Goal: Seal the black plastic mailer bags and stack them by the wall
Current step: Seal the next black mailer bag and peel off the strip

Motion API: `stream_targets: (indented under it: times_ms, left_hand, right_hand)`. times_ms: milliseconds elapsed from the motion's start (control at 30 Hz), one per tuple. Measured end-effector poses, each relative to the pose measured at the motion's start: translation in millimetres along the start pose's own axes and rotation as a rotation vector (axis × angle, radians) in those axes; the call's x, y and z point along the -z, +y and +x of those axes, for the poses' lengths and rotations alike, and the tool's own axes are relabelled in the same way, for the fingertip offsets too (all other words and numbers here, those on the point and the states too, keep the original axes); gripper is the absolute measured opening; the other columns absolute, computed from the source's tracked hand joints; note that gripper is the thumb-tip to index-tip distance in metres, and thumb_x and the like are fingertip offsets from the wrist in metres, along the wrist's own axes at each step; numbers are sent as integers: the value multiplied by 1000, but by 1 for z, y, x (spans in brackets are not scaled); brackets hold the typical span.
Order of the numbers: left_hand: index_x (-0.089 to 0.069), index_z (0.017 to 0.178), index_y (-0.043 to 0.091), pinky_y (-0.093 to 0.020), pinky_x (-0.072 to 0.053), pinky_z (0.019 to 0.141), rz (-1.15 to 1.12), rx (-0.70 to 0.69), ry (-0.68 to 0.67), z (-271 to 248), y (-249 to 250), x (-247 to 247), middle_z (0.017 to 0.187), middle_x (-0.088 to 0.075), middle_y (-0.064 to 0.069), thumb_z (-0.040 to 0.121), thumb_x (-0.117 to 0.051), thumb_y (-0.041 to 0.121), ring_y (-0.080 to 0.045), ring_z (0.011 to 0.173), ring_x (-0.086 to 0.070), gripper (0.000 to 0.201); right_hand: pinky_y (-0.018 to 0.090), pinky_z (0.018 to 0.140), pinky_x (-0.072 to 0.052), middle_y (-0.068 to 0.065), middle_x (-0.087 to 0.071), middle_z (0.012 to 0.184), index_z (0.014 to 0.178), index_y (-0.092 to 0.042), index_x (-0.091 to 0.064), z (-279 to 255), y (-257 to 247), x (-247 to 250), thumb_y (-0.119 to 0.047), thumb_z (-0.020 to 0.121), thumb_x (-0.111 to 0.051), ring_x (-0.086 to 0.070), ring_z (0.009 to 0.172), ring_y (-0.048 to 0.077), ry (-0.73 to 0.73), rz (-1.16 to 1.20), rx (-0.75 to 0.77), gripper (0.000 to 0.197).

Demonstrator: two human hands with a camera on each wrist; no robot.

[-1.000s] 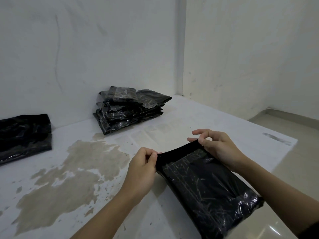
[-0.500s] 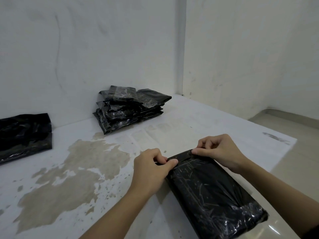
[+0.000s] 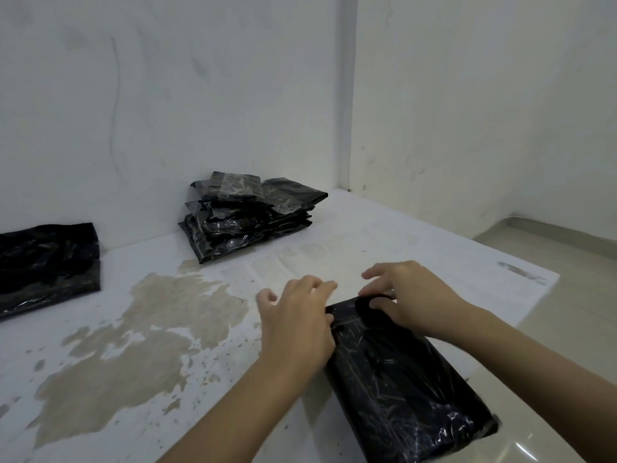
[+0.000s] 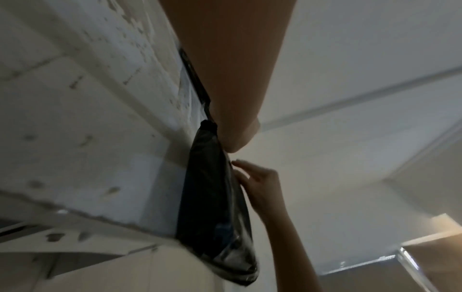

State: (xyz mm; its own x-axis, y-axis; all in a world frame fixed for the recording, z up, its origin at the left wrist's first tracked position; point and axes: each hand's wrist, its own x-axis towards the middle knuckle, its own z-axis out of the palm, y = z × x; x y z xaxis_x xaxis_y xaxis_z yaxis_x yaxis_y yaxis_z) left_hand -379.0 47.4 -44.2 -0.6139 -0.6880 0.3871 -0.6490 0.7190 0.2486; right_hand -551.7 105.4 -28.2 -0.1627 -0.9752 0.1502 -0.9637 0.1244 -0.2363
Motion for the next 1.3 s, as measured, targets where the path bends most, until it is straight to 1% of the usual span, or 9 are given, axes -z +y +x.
stream_targets:
  times_ms: [133, 267, 367, 500, 633, 800, 967, 1200, 1300]
  left_hand:
    - [-67, 111, 24, -33, -51, 84, 54, -182, -187, 3, -1, -6, 118, -63, 7, 85, -55, 16, -16, 107, -59, 29]
    - [-37, 145, 17, -31, -23, 117, -2, -161, -327, -14, 0, -3, 154, -30, 1, 86, -21, 52, -16, 141, -27, 70]
    - [-6, 153, 15, -20, 9, 111, 70, -183, -363, -26, 8, -4, 161, 0, 1, 77, 6, 73, -9, 147, 5, 96]
    - [-8, 153, 19, -17, 3, 109, 85, -170, -345, -23, 7, -8, 161, -2, 5, 62, 18, 81, -7, 146, 2, 113]
    - [-21, 152, 19, -23, -19, 114, 63, -115, -284, -26, 5, -15, 160, -14, 6, 61, 19, 81, -7, 146, -10, 117]
    - [-31, 149, 18, -27, -32, 109, -79, 7, -264, -32, 12, -8, 157, -14, -5, 68, 11, 77, -18, 145, -19, 109]
    - [-16, 151, 35, -29, -23, 112, -164, 161, -397, -35, 17, -4, 160, 13, -4, 94, -32, 61, -23, 145, -18, 65]
    - [-1, 153, 26, -27, -37, 104, -338, 176, -288, -38, 8, -5, 155, -29, -1, 89, -47, 60, -18, 126, -47, 85]
    - [-7, 154, 21, -22, -26, 109, -307, 174, -262, -40, 8, -3, 160, -11, 3, 90, -45, 60, -15, 140, -30, 84]
  right_hand:
    - [35, 97, -39, 0, -55, 127, 119, -18, -59, -10, -13, 5, -19, 98, -39, -46, 123, 26, -201, -176, 18, 29]
    - [37, 119, -3, -1, -2, 160, 153, -14, -9, -36, -20, -2, -46, 101, -20, 1, 147, 14, -389, -174, -33, 61]
    - [31, 117, 9, -5, 10, 160, 153, -20, 3, -50, -20, -15, -74, 75, 15, 12, 145, 6, -252, -180, -5, 95]
    - [28, 113, 11, -9, 1, 160, 153, -23, -3, -50, -12, -20, -76, 44, 43, 6, 145, 2, -189, -212, 16, 130]
    - [24, 114, 7, -8, -3, 160, 152, -22, -11, -48, -14, -20, -81, 50, 33, 2, 145, 3, -161, -133, -7, 126]
    - [22, 114, -12, -1, 11, 159, 152, -26, -16, -52, -22, -17, -60, 94, -26, -9, 147, 14, -160, 54, -139, 67]
    - [27, 113, -16, 1, 0, 160, 151, -30, -21, -51, -20, -16, -59, 94, -34, -18, 145, 20, -154, 131, -175, 65]
    - [24, 113, -21, -5, -18, 158, 145, -35, -35, -49, -10, -13, -64, 82, -50, -24, 143, 13, -96, 292, -181, 71]
    - [24, 113, -19, -6, -16, 158, 146, -33, -33, -48, -9, -13, -62, 84, -49, -21, 144, 14, -112, 267, -168, 70]
